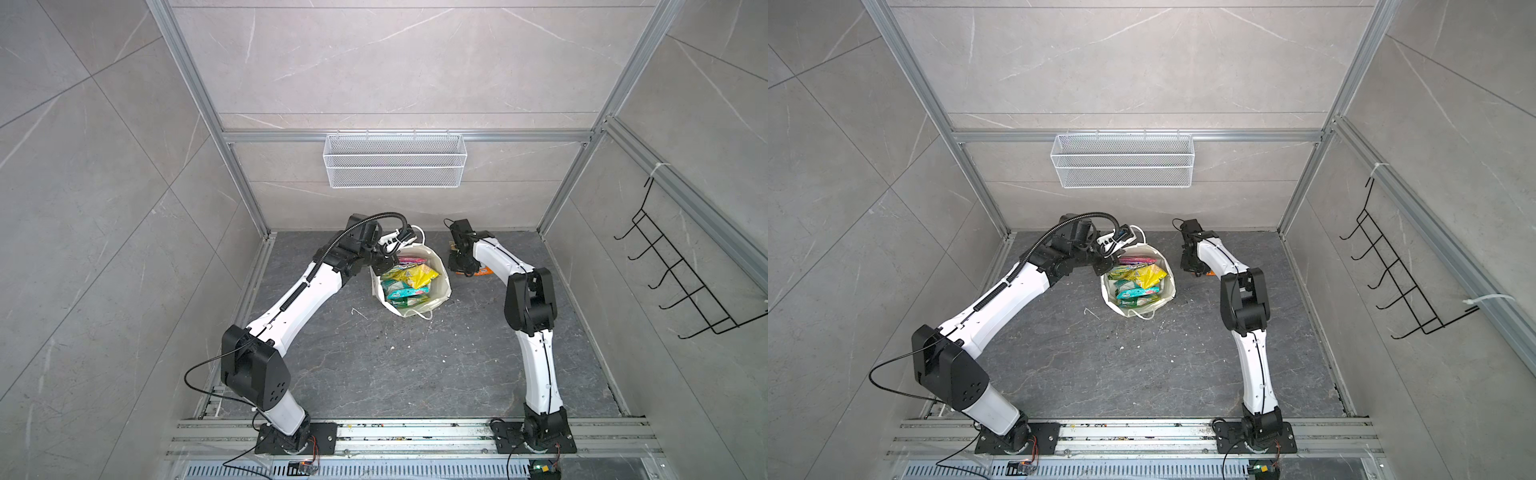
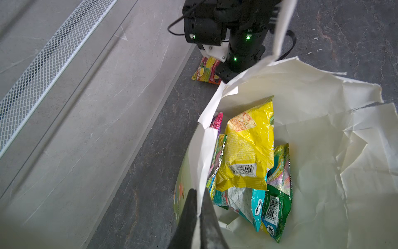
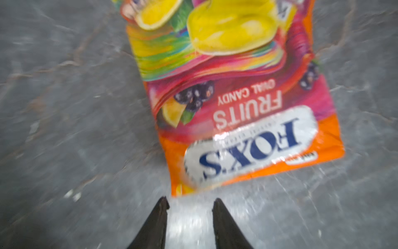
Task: Take the snacks out of the paper bag
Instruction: Move the snack to the top-right of the table, then pick up the snack from the paper bag.
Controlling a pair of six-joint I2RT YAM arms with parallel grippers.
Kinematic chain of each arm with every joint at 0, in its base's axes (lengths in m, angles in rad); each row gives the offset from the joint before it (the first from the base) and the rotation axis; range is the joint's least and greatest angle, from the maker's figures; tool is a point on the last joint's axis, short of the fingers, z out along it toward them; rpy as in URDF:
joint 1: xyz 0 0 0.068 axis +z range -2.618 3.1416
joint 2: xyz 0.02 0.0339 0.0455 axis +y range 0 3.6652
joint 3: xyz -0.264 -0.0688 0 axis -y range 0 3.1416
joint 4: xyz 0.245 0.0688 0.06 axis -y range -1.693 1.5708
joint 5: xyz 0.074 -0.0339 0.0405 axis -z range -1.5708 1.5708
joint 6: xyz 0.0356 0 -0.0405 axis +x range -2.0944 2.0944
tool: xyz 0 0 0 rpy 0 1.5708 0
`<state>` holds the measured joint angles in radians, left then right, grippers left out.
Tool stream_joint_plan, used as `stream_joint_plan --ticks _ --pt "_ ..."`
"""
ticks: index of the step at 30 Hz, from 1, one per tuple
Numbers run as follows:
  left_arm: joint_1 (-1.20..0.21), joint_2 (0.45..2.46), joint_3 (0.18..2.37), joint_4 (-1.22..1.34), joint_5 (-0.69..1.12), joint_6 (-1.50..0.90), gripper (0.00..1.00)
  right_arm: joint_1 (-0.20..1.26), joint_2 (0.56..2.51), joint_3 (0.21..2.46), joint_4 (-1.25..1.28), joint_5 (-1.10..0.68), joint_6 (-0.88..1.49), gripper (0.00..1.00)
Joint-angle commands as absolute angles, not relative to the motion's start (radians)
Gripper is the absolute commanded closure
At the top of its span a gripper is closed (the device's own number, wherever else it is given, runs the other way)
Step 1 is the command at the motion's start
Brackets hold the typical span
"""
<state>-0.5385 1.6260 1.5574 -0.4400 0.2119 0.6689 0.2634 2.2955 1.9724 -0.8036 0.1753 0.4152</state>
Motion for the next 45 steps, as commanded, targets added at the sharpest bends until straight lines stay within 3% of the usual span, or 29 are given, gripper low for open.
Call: stream_joint_plan --ticks 1,10,14,18,27,45 --pt "-0.550 1.618 1.616 -0.388 0.258 0.657 1.00 0.286 2.033 1.889 -0.703 0.105 0.358 0.61" --pt "-0.551 1.639 1.668 -0.429 0.241 0.597 1.00 0.377 1.461 1.363 -0.284 -0.194 0.102 0.65" --pt "-0.550 1.653 1.684 -0.441 0.244 0.594 1.00 0.439 1.364 1.213 -0.193 -0.379 -0.005 0.66" --pt "-0.551 1.662 1.689 -0.440 0.255 0.589 1.00 0.547 1.369 1.163 -0.185 -0.405 -0.116 0.68" --pt "-0.550 1.664 1.675 -0.439 0.255 0.589 1.00 0.683 1.513 1.204 -0.131 -0.197 -0.201 0.65" --pt "-0.551 1.644 1.648 -0.423 0.264 0.592 1.00 0.702 1.621 1.265 -0.056 0.126 -0.198 0.45"
